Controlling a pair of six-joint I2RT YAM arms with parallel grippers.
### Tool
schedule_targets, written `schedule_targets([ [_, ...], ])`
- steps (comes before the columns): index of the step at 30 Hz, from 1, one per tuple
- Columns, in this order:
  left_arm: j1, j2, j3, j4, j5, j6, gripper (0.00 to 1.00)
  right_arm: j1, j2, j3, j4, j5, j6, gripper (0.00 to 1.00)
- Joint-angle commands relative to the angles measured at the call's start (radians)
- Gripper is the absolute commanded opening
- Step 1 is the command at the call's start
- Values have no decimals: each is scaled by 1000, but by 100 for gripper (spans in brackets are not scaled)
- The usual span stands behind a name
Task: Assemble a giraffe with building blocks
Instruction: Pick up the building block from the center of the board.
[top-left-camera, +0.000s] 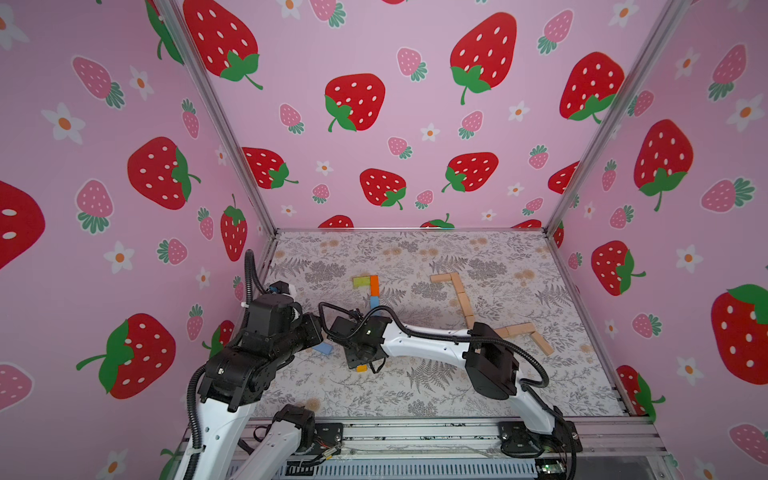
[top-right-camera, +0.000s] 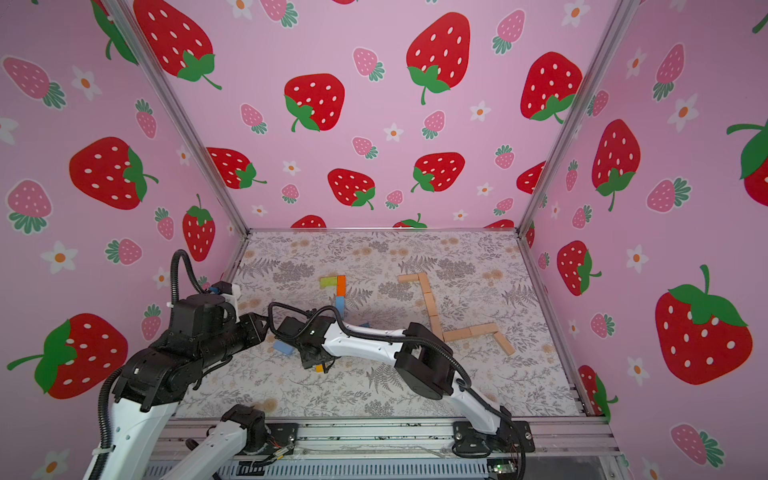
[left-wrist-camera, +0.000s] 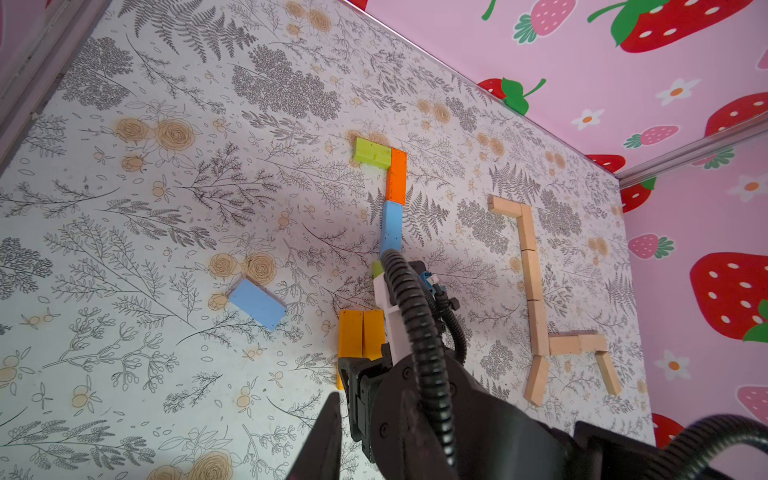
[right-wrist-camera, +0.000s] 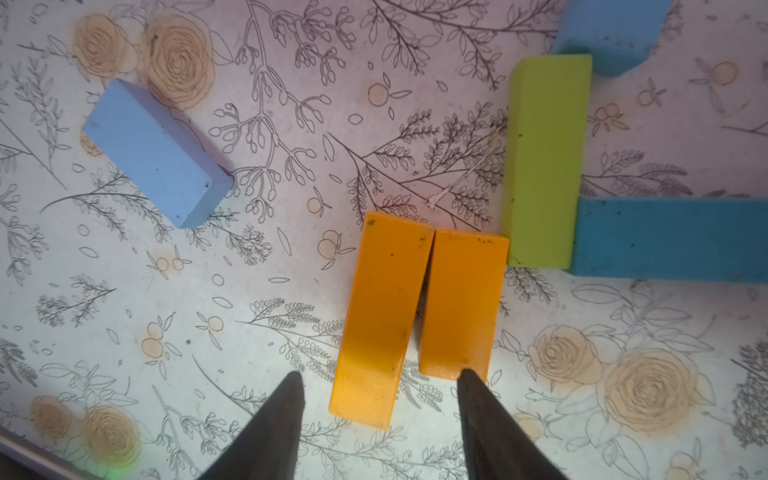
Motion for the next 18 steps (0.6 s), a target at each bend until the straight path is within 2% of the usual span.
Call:
schedule_targets([
  [1,-5,-4,4,28,56,-8,28,30,45,42,-65,0,25,59],
  [6,-5,-7,-7,33,58,-5,28,31,83,85,-73,-25,24,52],
  [18,-4,-14,-21,40,60,2,28,38,138,132,-123,-23,49,52],
])
